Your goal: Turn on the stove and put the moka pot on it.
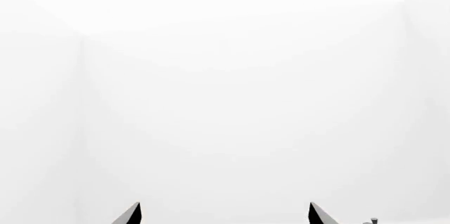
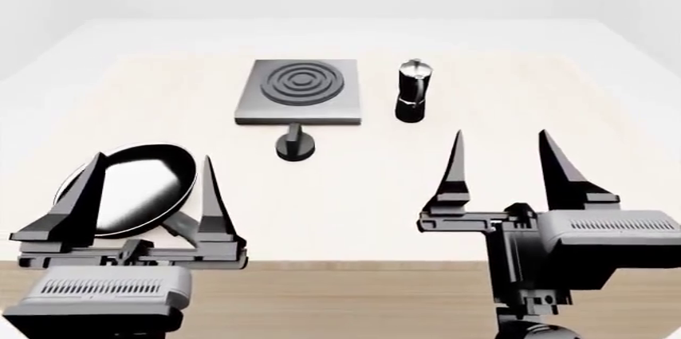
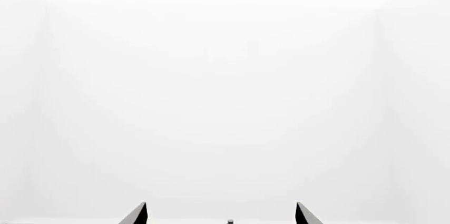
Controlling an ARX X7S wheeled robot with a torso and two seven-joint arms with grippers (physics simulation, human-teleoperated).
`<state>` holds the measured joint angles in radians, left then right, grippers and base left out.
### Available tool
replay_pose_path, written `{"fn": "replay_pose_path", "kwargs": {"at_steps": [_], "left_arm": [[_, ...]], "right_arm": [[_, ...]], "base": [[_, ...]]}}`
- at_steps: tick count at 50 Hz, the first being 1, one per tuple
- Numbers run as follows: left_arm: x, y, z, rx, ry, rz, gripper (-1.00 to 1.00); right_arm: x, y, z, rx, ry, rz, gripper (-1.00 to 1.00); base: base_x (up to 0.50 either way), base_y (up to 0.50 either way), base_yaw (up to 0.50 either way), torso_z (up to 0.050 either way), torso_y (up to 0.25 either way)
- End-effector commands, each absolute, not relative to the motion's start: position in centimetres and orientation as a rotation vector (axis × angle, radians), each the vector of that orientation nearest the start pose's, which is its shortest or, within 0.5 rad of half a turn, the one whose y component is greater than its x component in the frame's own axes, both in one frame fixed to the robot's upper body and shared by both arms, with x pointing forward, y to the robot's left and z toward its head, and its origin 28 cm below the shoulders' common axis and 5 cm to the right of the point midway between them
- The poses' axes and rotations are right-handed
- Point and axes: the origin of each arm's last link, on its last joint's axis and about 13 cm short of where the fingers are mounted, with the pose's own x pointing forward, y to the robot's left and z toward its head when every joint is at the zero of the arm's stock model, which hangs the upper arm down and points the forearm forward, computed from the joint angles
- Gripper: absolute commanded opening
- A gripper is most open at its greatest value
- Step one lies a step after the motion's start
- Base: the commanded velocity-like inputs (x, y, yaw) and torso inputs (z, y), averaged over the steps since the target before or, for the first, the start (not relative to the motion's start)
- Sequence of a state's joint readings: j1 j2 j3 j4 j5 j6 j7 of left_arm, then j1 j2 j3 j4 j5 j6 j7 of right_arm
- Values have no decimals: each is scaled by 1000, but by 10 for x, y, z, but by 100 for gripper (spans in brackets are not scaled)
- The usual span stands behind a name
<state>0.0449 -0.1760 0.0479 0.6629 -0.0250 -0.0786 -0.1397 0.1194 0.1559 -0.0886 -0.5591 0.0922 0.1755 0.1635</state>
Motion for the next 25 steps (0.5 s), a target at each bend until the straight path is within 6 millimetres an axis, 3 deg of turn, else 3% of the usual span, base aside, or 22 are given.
{"fn": "replay_pose_path", "kwargs": {"at_steps": [1, 25], "left_arm": [[183, 219, 137, 89, -547, 25, 100], [183, 219, 136, 86, -547, 24, 100]], "right_arm": [[216, -100, 142, -29, -495, -6, 100], [217, -100, 138, -23, -486, -6, 100]], "base": [[0, 164, 0, 0, 0], [0, 159, 0, 0, 0]]}}
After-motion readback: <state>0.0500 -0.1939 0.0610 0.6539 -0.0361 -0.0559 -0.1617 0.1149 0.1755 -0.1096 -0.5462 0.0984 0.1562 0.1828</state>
